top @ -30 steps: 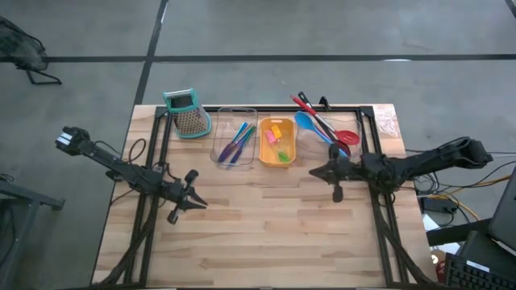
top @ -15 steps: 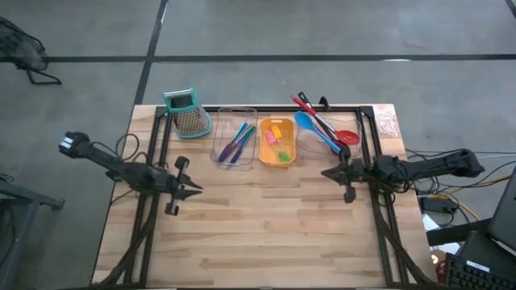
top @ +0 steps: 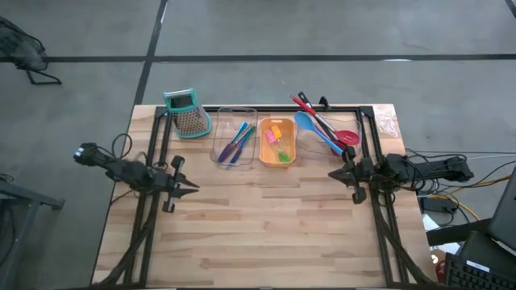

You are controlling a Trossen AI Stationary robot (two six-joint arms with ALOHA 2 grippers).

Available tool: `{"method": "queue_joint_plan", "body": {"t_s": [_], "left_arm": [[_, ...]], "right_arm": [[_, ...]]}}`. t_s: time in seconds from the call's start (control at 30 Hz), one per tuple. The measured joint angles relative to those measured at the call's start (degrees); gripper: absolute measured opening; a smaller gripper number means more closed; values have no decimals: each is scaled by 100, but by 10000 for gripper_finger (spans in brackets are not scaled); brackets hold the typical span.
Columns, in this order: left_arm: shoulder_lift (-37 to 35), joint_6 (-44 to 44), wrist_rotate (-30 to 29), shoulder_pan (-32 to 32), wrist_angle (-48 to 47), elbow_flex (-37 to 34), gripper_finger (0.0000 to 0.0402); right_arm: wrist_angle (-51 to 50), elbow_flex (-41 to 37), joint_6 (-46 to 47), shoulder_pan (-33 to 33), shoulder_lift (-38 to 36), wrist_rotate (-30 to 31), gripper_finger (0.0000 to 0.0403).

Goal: Pick & Place Kitchen Items
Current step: Return to Home Position

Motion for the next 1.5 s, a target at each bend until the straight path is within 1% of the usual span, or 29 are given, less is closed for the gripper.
{"method": "queue_joint_plan", "body": {"t_s": [0.07, 0.13, 0.27, 0.37, 1.5], "left_arm": [[2, 38, -68, 13, -145, 0, 51], [28, -127, -81, 28, -184, -2, 51], [-2, -602, -37, 30, -169, -4, 51], [-2, -616, -43, 30, -166, -4, 51], [20, -629, -47, 30, -180, 13, 51]], "right_arm": [[-9, 0, 43, 0, -17, -1, 8], [-50, 0, -1, -1, 11, 1, 8], [-147, 0, -538, -1, 38, 1, 8], [-156, 0, -854, 0, 50, -3, 8], [-165, 2, -878, 1, 82, -1, 9]]}}
